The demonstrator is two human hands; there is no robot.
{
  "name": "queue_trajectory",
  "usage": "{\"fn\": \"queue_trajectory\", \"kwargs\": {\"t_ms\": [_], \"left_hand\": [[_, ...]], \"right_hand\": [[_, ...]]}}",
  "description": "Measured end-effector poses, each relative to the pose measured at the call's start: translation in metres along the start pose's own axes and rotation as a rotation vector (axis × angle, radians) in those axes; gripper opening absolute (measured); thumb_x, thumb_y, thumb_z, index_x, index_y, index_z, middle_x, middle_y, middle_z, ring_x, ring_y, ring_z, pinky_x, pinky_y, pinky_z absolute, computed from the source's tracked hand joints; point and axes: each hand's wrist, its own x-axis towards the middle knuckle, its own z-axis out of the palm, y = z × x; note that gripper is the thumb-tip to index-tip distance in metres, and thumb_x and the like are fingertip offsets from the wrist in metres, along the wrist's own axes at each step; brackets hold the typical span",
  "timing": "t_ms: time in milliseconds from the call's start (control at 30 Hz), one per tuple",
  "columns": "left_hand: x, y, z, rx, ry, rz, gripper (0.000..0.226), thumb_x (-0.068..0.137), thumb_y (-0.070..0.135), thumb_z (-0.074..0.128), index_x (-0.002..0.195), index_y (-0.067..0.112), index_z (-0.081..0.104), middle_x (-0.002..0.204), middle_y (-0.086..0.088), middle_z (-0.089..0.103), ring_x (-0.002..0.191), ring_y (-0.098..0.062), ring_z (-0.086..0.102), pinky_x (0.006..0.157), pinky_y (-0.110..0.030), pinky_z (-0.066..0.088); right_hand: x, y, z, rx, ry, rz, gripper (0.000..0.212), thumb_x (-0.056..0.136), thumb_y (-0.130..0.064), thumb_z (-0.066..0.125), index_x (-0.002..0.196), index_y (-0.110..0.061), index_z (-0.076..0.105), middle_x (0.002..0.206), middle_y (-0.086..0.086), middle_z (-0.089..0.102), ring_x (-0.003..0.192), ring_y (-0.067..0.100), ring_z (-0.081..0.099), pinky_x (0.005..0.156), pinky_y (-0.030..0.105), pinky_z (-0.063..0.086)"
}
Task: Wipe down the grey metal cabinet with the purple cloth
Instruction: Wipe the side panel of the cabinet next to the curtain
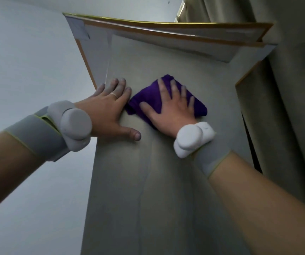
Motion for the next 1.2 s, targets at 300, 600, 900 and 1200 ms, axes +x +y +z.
{"fn": "queue_trajectory", "kwargs": {"t_ms": [300,600,900,1200], "left_hand": [[0.000,0.001,0.002,0.044,0.032,-0.004,0.140,0.048,0.103,0.015,0.152,0.012,-0.007,0.160,-0.014,-0.013,0.147,-0.024,-0.016,0.117,-0.039,-0.005],[-0.001,0.006,0.021,0.005,0.140,-0.060,0.119,0.062,0.092,-0.004,0.152,0.014,-0.012,0.159,-0.011,-0.019,0.143,-0.018,-0.024,0.114,-0.033,-0.014],[0.000,0.011,0.033,-0.048,0.351,-0.087,0.119,0.067,0.091,0.010,0.153,0.008,0.008,0.161,-0.014,0.001,0.148,-0.024,-0.006,0.119,-0.038,-0.004],[0.000,0.009,0.035,-0.030,0.378,-0.093,0.117,0.067,0.094,0.014,0.153,0.014,0.010,0.161,-0.013,0.002,0.148,-0.026,-0.005,0.116,-0.036,-0.005]], "right_hand": [[0.000,0.002,0.006,0.032,0.028,-0.013,0.091,0.082,-0.080,0.027,0.153,-0.034,-0.008,0.164,0.002,-0.008,0.148,0.030,-0.014,0.115,0.054,-0.010],[-0.004,0.003,0.007,0.036,0.048,-0.022,0.091,0.083,-0.080,0.026,0.153,-0.033,-0.007,0.164,0.001,-0.008,0.148,0.028,-0.014,0.116,0.054,-0.010],[-0.007,0.000,0.002,0.020,0.071,-0.012,0.087,0.086,-0.076,0.029,0.154,-0.032,-0.003,0.164,0.001,-0.006,0.149,0.027,-0.010,0.118,0.052,-0.007],[-0.005,0.009,-0.001,0.004,0.051,-0.046,0.089,0.083,-0.079,0.028,0.154,-0.034,-0.002,0.164,-0.002,-0.005,0.149,0.024,-0.008,0.118,0.052,-0.005]]}}
